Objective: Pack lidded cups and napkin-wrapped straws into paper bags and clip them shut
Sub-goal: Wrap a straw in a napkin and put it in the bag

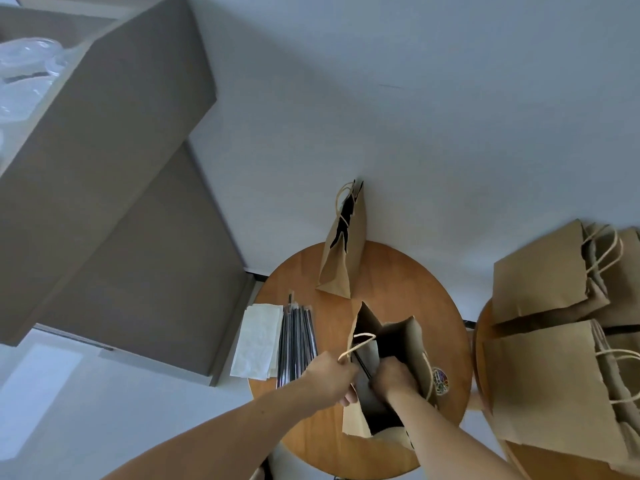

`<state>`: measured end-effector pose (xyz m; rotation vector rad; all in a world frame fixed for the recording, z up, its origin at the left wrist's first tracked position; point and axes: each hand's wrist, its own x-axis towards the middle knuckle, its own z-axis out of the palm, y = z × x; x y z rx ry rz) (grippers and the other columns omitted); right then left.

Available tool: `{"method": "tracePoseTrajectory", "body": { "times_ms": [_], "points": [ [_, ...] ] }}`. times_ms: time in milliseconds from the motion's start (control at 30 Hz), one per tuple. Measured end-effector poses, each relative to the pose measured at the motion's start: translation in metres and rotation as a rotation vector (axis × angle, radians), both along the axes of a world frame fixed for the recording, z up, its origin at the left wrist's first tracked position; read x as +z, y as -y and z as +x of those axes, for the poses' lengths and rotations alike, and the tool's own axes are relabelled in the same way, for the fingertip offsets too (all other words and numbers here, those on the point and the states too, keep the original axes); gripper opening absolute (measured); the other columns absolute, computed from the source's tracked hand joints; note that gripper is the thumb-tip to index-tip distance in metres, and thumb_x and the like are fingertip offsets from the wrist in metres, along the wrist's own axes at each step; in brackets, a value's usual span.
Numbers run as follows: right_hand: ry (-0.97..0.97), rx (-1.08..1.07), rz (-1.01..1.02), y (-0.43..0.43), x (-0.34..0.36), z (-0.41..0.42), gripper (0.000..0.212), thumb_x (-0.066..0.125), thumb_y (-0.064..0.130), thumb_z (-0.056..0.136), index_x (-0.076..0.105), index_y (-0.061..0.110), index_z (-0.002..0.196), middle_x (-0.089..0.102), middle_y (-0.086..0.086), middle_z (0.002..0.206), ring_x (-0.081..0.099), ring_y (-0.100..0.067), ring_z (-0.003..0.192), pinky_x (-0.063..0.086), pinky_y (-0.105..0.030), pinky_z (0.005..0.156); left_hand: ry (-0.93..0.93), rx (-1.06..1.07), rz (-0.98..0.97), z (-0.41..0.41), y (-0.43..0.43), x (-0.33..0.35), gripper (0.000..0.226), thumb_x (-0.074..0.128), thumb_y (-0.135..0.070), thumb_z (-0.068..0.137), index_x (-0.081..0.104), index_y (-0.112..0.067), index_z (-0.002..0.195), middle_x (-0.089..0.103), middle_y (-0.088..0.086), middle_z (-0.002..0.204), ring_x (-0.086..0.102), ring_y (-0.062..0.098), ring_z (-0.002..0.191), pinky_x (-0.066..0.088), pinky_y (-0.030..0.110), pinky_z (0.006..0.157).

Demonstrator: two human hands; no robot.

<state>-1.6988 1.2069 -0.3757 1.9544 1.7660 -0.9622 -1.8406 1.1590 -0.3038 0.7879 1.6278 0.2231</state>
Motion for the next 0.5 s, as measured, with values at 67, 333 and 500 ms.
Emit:
{"method": "tracePoseTrajectory", "body": {
  "times_ms": [67,333,500],
  "points": [
    [0.035,0.004,0.051,0.0,-0.01,-0.003,0.021,0.053,0.02,0.095,0.049,0.025,0.075,0.061,0.005,0.084,0.065,-0.018,0.095,0.043,-0.026,0.072,0.004,0.016,0.001,-0.004,0.001,-0.002,0.032,0.043,-0.023,0.097,0.066,-0.002,0.099,0.074,0.006,0.073,0.066,0.01,0.058,0.046,0.019,0.053],
    [0.114,0.223,0.214,0.003,-0.001,-0.006,0.032,0.046,0.02,0.099,0.048,0.014,0.13,0.049,-0.009,0.129,0.051,-0.024,0.118,0.046,-0.033,0.095,0.008,0.001,0.028,-0.003,-0.004,-0.002,0.03,0.046,-0.025,0.095,0.066,-0.002,0.099,0.072,0.002,0.07,0.063,0.009,0.057,0.049,0.022,0.057],
    [0.009,0.319,0.477,-0.007,0.055,0.006,0.035,0.057,0.023,0.093,0.054,0.012,0.126,0.053,-0.007,0.127,0.05,-0.025,0.118,0.05,-0.033,0.089,-0.02,0.002,0.11,0.002,-0.005,0.002,0.023,0.053,-0.024,0.092,0.058,-0.012,0.11,0.066,0.015,0.1,0.062,0.019,0.079,0.057,0.036,0.074]
  ]
}}
